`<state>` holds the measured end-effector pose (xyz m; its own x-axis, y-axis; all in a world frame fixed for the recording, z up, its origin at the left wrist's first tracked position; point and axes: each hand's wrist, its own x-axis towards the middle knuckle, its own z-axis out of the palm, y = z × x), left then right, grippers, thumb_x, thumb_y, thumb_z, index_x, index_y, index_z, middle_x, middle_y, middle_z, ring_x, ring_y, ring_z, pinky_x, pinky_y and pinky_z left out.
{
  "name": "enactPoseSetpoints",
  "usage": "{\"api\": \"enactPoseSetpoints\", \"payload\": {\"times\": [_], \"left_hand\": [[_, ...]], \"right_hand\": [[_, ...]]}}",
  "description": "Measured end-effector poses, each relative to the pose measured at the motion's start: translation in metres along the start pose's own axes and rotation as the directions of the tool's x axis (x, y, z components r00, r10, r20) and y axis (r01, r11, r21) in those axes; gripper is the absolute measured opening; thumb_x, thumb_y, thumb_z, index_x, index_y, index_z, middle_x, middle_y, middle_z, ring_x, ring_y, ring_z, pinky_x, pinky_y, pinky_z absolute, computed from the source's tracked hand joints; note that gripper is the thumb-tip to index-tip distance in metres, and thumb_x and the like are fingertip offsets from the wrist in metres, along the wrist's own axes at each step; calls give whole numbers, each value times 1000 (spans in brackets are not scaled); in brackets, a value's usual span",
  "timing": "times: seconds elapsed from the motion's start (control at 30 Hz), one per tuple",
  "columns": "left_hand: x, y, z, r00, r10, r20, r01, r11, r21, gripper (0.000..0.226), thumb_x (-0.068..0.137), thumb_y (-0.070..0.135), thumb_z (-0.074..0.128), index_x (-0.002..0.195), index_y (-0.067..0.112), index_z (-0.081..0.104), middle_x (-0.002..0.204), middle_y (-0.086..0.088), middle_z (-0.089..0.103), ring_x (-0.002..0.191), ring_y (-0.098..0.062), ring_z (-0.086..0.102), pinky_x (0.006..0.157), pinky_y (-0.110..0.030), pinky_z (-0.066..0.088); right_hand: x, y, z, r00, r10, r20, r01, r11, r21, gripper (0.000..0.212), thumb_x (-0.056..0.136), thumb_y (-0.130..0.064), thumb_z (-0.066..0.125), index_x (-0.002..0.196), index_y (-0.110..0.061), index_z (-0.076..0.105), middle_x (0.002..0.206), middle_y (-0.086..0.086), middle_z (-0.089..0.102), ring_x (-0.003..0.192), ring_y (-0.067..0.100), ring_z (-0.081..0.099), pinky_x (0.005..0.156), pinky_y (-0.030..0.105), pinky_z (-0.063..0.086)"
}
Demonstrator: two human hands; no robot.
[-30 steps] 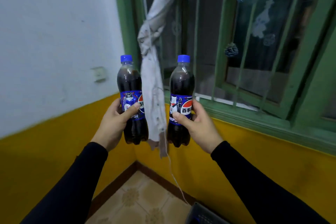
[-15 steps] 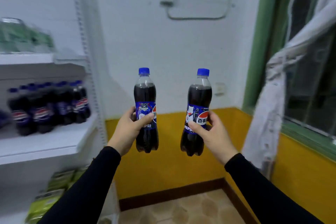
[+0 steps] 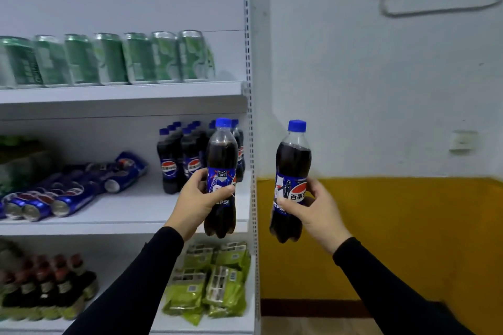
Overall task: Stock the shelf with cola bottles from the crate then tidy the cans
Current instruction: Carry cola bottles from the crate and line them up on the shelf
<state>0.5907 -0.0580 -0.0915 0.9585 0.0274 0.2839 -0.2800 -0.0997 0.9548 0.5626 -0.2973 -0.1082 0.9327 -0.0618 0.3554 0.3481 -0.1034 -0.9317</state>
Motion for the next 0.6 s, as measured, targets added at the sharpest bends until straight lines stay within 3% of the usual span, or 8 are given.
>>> {"api": "enactPoseSetpoints", "payload": {"times": [0.1,0.27,0.37,0.6], "left_hand": [[24,-16,-24,999,-20,-39,20,1000,10,48,76,16,81,115,27,55,107,0,71,98,-15,69,81,-28,53],[64,-44,-40,996,-20,-88,21,1000,7,47,76,12,81,109,30,55,107,2,70,98,-13,68,77,-23,51],[93,-63,-38,990,-30,-137,34,999,31,51,73,15,84,113,29,55,109,2,69,100,-14,67,85,-30,52],[151,-90,-26,963,-46,-266,76,992,100,61,70,14,86,119,27,54,107,7,69,98,-10,66,84,-28,52]], "right_hand": [[22,9,32,1000,14,-6,-14,1000,-4,58,73,-16,83,120,-30,51,112,-12,65,101,6,64,76,21,52],[68,31,65,999,35,12,-34,999,-40,63,73,-18,83,125,-29,48,111,-14,63,102,2,60,81,21,50],[101,50,76,999,29,28,-28,998,-48,61,73,-20,83,121,-33,49,110,-14,64,101,1,60,81,19,49],[171,91,94,995,63,72,-59,996,-63,62,73,-20,84,122,-32,49,108,-15,65,99,0,61,82,20,50]]}}
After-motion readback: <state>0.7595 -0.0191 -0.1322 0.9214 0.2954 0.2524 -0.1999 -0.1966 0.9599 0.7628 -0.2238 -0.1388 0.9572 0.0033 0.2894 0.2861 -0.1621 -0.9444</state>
